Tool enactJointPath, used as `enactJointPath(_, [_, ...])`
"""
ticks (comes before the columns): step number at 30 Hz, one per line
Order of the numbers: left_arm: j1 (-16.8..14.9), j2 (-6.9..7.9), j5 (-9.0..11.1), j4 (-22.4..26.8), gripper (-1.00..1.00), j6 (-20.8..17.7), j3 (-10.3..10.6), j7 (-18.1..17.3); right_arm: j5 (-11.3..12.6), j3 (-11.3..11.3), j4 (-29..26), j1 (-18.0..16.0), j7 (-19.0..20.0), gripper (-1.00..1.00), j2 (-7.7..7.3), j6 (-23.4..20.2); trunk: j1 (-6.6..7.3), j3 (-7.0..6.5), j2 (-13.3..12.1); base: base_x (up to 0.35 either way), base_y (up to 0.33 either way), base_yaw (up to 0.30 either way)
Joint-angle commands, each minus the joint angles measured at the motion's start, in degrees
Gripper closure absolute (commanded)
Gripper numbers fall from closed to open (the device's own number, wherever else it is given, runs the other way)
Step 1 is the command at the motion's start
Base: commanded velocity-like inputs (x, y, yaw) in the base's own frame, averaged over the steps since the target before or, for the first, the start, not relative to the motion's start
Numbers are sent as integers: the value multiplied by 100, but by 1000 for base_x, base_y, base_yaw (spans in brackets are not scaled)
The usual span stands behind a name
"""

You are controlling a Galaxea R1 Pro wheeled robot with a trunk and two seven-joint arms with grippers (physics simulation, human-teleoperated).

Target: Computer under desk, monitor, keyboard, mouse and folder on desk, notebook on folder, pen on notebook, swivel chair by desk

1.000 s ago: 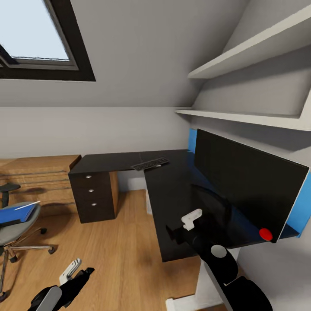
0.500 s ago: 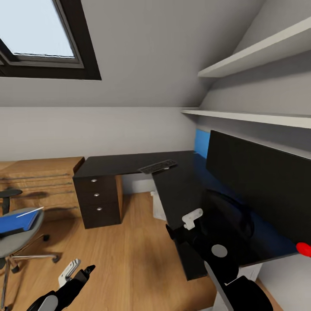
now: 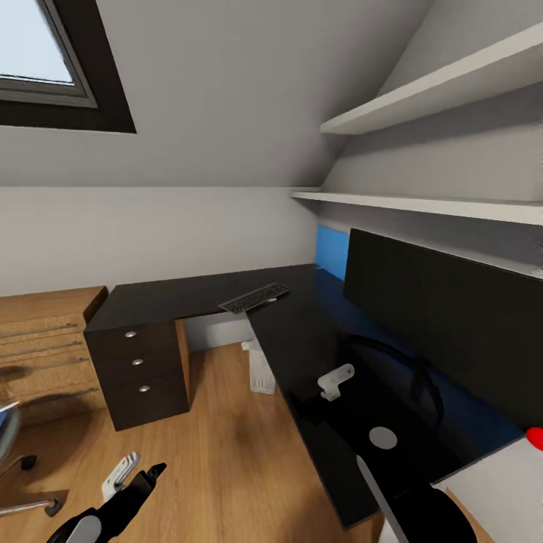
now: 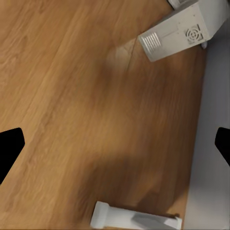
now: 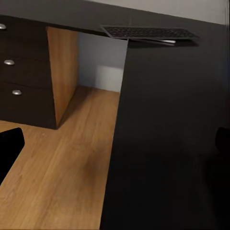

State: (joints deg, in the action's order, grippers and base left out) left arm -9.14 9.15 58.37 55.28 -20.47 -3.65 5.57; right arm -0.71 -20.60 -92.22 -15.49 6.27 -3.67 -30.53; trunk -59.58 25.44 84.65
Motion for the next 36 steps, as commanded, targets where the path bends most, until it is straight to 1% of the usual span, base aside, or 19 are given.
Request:
enactJointPath(1, [0,2,60,10,-100,-27,-4,41,-9,-5,-7,-7,14,-100,-2,-32,-3,7,4,223,274,-296])
enactJointPath(10, [0,4,60,9,-100,-28,-4,41,-9,-5,-7,-7,14,-100,-2,-32,-3,7,4,211,280,-282])
enactJointPath(18, [0,6,60,9,-100,-28,-10,41,-9,-6,-7,-7,14,-100,-2,-32,-3,7,4,190,288,-212])
enactJointPath(31, [0,-6,60,7,-100,-1,-9,54,-9,-5,-7,-7,14,-100,-6,-23,-3,7,4,189,291,-38])
enactJointPath(33, [0,-76,52,5,-100,14,-18,61,-9,5,-7,-7,14,-100,-9,-23,-3,7,4,211,289,-3])
enactJointPath(36, [0,-167,48,2,-100,24,-86,68,-9,24,-7,-7,14,-100,-12,-20,-3,7,4,223,276,-1])
